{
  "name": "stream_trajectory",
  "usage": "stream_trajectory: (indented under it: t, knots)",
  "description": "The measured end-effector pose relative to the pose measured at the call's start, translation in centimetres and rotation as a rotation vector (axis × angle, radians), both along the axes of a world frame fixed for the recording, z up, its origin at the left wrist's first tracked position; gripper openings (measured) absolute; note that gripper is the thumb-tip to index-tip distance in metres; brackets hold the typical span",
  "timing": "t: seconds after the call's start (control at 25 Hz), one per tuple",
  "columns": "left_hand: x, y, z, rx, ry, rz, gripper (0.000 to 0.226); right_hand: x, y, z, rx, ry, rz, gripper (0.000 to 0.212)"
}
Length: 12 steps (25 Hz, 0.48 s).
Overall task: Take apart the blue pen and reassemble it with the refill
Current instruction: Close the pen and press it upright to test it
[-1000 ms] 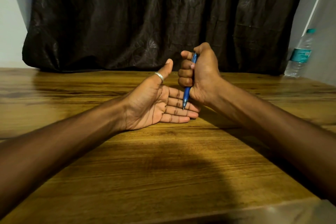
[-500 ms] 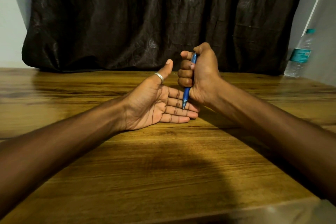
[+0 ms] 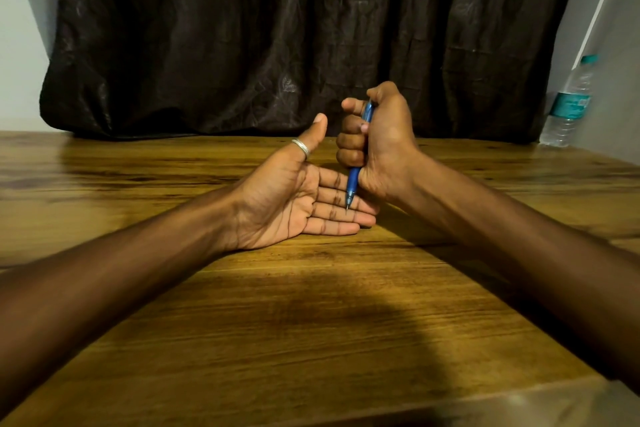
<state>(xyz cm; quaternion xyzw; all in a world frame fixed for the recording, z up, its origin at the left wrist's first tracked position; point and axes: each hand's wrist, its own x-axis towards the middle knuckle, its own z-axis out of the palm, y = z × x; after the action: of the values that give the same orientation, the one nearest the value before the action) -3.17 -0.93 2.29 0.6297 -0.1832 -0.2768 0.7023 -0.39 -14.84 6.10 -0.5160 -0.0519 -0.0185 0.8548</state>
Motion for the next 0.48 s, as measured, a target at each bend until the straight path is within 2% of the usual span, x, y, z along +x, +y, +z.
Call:
stream_trajectory:
  t: [0.48]
  knots:
    - [0.13,-0.04,-0.07,-0.001,0.002,-0.003,0.107,-0.06,-0.03,0.06,-0.001,-0.001,0.010,0.033]
